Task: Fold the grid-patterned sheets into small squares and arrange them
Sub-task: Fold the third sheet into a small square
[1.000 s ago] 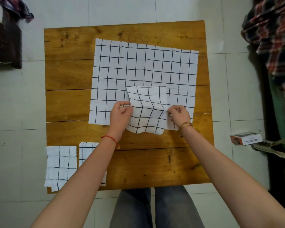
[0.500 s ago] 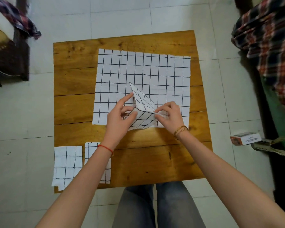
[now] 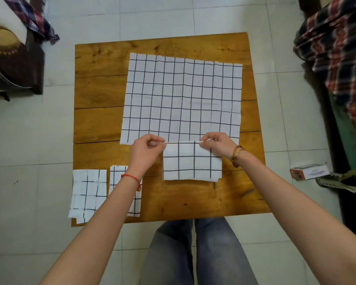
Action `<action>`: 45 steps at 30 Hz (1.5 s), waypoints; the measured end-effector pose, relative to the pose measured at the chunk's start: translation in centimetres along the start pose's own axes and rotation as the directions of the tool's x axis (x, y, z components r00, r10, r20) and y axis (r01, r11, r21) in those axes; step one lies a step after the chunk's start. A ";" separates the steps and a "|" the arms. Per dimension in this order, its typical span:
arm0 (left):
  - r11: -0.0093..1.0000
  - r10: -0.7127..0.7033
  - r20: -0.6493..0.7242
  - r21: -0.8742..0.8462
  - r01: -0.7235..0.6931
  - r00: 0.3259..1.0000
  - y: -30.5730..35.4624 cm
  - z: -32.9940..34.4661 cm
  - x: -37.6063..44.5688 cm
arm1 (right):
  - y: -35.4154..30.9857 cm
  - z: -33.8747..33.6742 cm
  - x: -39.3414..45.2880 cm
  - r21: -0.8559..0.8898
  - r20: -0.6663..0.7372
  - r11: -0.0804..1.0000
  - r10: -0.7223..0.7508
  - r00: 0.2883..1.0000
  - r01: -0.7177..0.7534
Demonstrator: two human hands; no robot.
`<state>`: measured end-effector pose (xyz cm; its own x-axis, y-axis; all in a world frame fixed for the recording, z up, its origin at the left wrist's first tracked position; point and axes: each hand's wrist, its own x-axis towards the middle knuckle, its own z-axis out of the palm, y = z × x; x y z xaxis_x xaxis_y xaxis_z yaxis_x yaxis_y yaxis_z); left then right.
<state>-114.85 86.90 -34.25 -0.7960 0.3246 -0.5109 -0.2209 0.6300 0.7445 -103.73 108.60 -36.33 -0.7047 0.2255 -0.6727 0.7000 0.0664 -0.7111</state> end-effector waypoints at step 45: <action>0.585 0.234 0.296 0.718 -0.377 0.926 -10.5 5.6 -4.5 | 6.5 10.7 -2.8 -0.917 -0.096 0.396 -0.346 0.933 0.053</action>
<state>-105.80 82.80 -42.22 -0.6224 0.6564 -0.4262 0.5754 0.7529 0.3194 -98.44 98.03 -41.19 -0.8888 0.2804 -0.3624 0.3461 0.9291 -0.1300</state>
